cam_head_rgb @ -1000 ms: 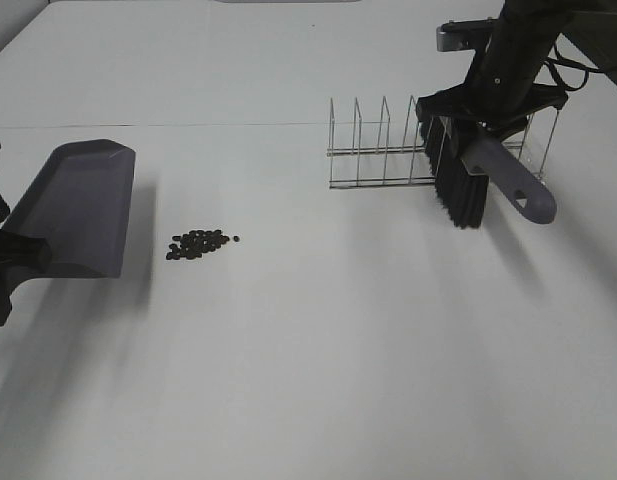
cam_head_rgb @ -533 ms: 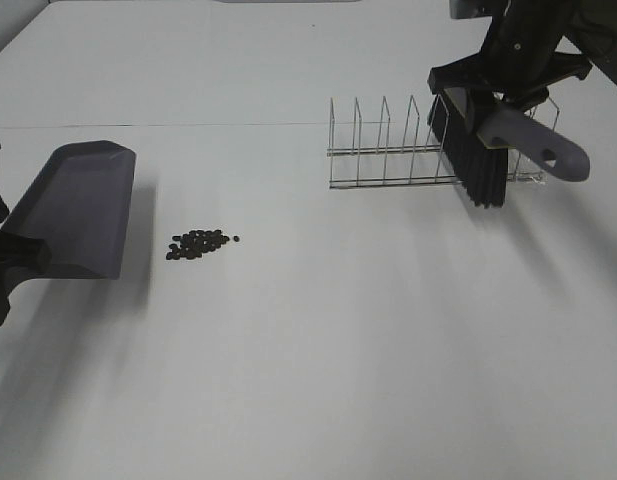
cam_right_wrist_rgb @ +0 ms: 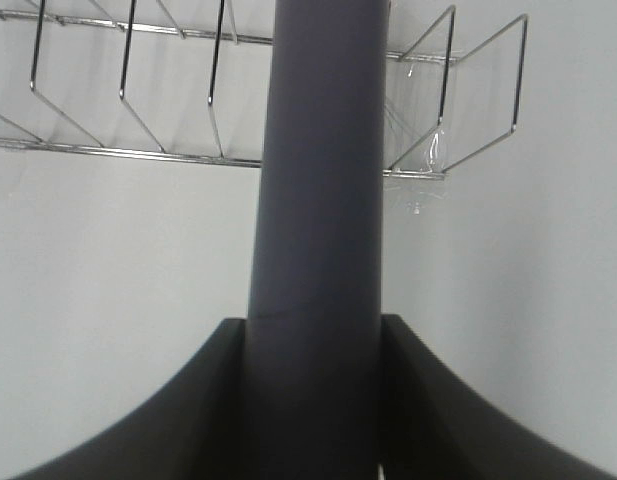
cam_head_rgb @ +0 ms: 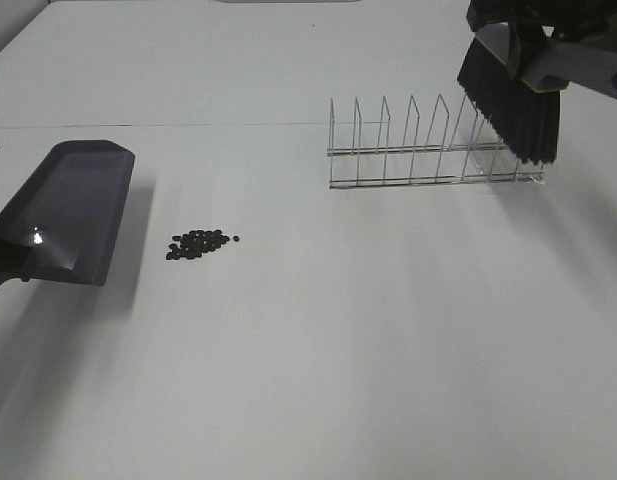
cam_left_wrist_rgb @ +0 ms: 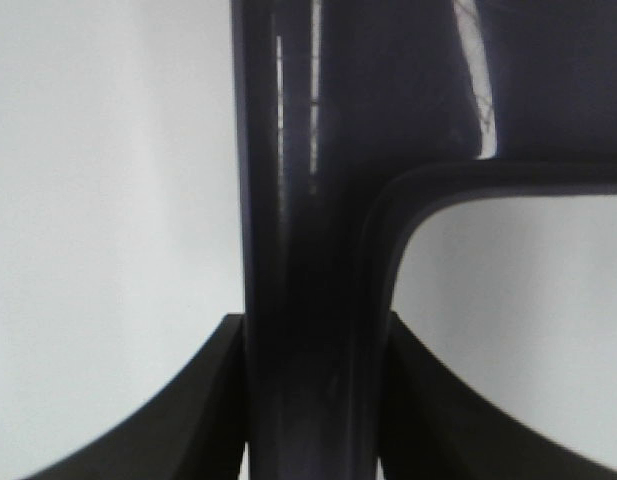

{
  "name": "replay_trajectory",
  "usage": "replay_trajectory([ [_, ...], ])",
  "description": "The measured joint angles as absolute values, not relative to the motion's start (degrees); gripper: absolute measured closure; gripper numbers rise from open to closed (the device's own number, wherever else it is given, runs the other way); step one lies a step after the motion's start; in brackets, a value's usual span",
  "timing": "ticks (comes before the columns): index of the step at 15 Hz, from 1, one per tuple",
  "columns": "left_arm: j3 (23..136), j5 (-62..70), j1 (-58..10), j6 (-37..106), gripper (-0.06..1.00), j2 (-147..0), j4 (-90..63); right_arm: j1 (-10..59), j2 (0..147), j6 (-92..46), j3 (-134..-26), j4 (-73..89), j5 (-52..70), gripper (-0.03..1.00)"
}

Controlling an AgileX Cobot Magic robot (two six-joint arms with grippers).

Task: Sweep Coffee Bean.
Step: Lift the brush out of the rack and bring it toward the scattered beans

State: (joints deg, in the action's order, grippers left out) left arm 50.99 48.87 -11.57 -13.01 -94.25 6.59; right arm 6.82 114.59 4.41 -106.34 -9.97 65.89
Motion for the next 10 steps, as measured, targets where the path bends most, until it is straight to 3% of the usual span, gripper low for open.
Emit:
replay_trajectory([
  [7,51.0,48.9,-11.6,-13.0,0.61,-94.3,10.3,6.8,104.2,5.8,-102.1,-9.7,68.5,0.61],
  [10,51.0,48.8,-11.6,-13.0,0.61,-94.4,12.7,13.1,97.6,8.9,-87.6,-9.3,62.2,0.61],
])
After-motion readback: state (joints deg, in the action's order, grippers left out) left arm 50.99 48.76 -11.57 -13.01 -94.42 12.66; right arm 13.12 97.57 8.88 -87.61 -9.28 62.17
